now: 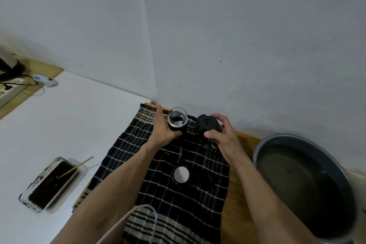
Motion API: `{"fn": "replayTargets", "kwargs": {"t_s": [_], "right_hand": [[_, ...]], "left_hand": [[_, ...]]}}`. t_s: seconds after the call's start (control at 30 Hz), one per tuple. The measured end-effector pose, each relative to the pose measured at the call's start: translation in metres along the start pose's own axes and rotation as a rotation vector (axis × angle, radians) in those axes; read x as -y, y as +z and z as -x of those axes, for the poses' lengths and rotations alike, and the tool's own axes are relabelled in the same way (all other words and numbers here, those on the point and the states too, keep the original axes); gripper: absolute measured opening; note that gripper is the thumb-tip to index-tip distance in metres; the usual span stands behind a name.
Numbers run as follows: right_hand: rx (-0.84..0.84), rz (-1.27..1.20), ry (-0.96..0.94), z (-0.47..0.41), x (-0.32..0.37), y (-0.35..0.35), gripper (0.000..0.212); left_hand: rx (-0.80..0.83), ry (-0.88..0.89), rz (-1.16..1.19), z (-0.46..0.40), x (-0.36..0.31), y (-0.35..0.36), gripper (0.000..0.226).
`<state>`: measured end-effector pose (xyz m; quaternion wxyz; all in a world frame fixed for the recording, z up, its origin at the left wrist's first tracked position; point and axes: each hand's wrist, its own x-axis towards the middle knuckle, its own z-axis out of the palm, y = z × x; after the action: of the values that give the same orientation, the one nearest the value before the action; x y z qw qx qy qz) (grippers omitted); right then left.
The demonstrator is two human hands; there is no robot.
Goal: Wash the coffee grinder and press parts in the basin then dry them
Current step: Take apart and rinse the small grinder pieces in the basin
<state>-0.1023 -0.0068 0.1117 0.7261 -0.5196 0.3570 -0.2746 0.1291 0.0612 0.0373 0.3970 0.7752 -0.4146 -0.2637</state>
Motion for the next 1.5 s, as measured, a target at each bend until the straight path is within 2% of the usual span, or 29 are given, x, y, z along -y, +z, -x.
{"fn": "replayTargets", "kwargs": {"t_s": [0.07,0.17,0.3,0.47,0.63,0.77,0.93,1.03,1.1,1.17,1.23,1.3,1.43,1.5], "right_hand": [[0.014,0.162,-0.010,0.000,0.004,0.001,0.064],[-0.024,0.327,-0.021,-0.004,0.006,0.011,0.056],[0.027,0.514,-0.062,-0.007,0.002,0.043,0.047],[0.246,0.730,-0.033,-0.002,-0.010,0.083,0.047],[0.352,1.112,-0.048,-0.009,-0.029,0.107,0.049],[0.345,1.065,-0.028,-0.013,-0.037,0.110,0.051],[0.366,1.043,-0.033,-0.017,-0.034,0.101,0.054],[0.367,1.032,-0.038,-0.017,-0.032,0.096,0.056],[0.353,1.029,-0.040,-0.017,-0.029,0.094,0.057],[0.347,1.006,-0.042,-0.016,-0.025,0.093,0.059],[0.344,0.969,-0.051,-0.014,-0.017,0.092,0.059],[0.339,0.947,-0.061,-0.012,-0.008,0.091,0.056],[0.304,0.945,-0.094,-0.006,0.013,0.083,0.059],[0.259,0.928,-0.095,-0.002,0.024,0.072,0.058]], "left_hand": [[-0.058,0.101,-0.082,0.016,-0.007,-0.010,0.132],[-0.075,0.295,-0.118,0.043,-0.016,-0.018,0.116],[-0.028,0.369,-0.101,0.078,-0.014,-0.022,0.099],[-0.109,0.264,-0.034,0.103,0.006,-0.033,0.068],[-0.077,0.116,-0.084,0.117,0.048,-0.033,0.068],[-0.010,0.012,-0.108,0.120,0.070,-0.017,0.078],[0.074,-0.101,-0.119,0.126,0.091,-0.002,0.073],[0.104,-0.065,-0.110,0.127,0.095,-0.003,0.080],[0.125,-0.002,-0.167,0.131,0.096,-0.009,0.100],[0.030,0.062,-0.245,0.139,0.097,-0.018,0.108],[-0.108,0.131,-0.267,0.145,0.093,-0.027,0.091],[-0.175,0.188,-0.238,0.145,0.079,-0.033,0.076],[-0.169,0.273,-0.104,0.127,0.024,-0.025,0.067],[-0.173,0.316,-0.025,0.117,-0.001,-0.014,0.054]]}}
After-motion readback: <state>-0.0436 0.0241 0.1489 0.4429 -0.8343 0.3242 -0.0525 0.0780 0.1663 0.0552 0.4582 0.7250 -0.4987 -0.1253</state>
